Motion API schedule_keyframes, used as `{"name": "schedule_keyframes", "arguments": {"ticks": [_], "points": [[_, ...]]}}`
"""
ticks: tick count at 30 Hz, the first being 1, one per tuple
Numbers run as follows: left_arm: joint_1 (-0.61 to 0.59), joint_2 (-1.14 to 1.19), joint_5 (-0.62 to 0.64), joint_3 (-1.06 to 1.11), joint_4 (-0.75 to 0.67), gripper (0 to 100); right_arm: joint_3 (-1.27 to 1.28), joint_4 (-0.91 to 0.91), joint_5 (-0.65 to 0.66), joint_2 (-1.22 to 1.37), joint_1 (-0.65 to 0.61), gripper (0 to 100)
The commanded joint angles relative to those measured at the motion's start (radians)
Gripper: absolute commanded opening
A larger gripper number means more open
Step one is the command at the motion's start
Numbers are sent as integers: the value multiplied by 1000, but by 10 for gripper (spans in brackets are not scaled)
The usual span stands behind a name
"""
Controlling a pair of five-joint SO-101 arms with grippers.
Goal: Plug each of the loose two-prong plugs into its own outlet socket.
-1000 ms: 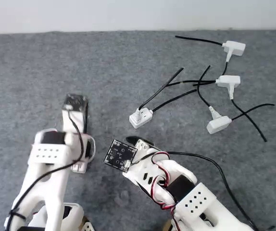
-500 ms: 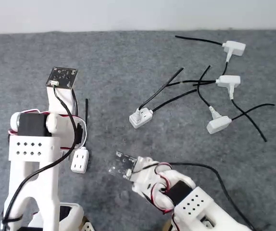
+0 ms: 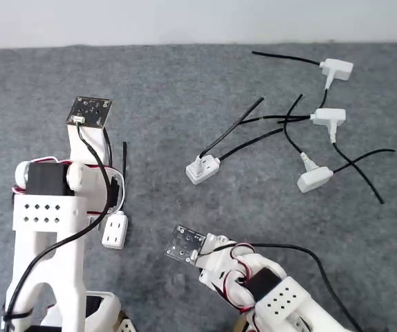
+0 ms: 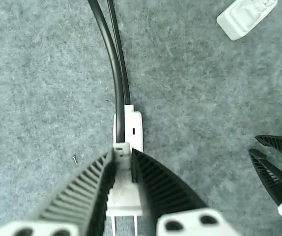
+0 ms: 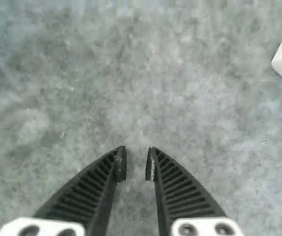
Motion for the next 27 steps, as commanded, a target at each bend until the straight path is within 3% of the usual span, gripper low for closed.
{"name": "schedule_keyframes", "arguments": {"ticks": [1,16,23,27], "points": [[-2,-17,-6,-53,32,11,29,2,18,-111,5,87],[-2,-17,-6,-53,34,11,68,225,2,-443,22,87],[2,-77,25,-54,35,11,60,334,-411,-657,177,87],[3,-270,28,-54,34,11,55,371,-506,-654,225,90]]}}
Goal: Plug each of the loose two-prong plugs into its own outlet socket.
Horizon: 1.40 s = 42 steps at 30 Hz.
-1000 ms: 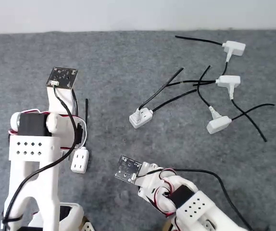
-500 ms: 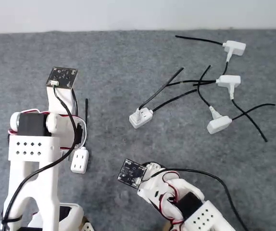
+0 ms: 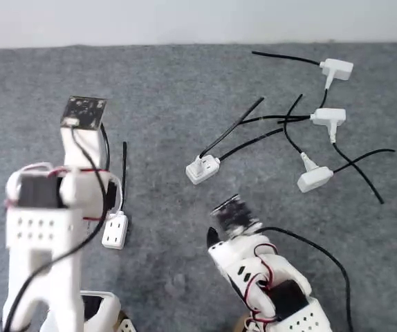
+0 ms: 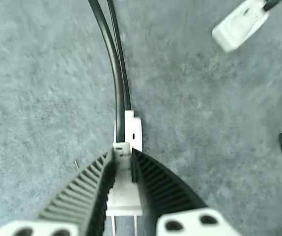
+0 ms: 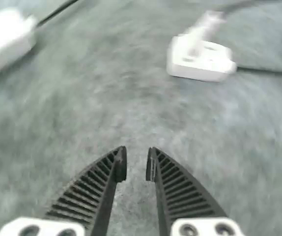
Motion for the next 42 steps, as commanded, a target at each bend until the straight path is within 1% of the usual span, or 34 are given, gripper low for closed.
{"name": "schedule_keyframes", "arguments": {"ticks": [1,6,11,21,25,35,42], "points": [[0,-232,17,-53,31,11,11,30,-97,-4,42,90],[-2,-439,17,-8,34,11,12,119,-97,-18,28,90],[-2,-592,14,62,34,11,12,246,-97,-18,5,90],[0,-878,14,77,34,11,12,257,-97,-18,8,90],[0,-930,17,79,31,11,12,257,-97,-18,8,90],[0,-931,18,79,29,11,12,257,-97,-18,8,90],[0,-928,18,79,-44,11,12,257,-97,-18,8,90]]}}
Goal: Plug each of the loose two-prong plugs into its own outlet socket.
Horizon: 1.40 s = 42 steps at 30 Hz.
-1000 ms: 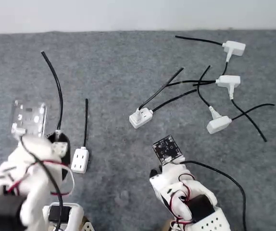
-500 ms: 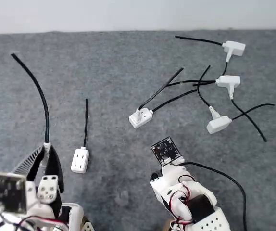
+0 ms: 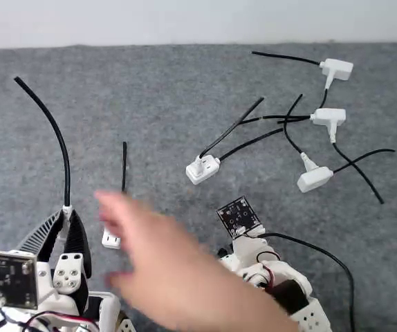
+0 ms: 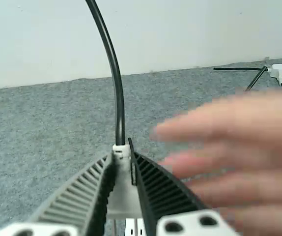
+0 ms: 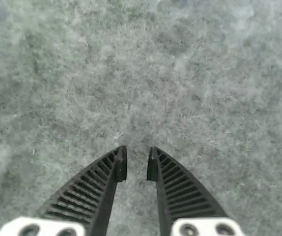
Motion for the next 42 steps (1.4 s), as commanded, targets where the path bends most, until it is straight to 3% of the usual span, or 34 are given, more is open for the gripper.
{"name": "schedule_keyframes", "arguments": {"ticks": [1,9,15,42], "points": [[2,0,12,-1,-61,11,12,8,-14,-16,-8,90],[2,0,12,199,-166,11,12,8,-14,-16,-13,90],[9,0,32,217,-247,12,12,8,-14,-16,-13,90],[9,0,66,280,-241,12,12,8,-14,-22,-7,90]]}}
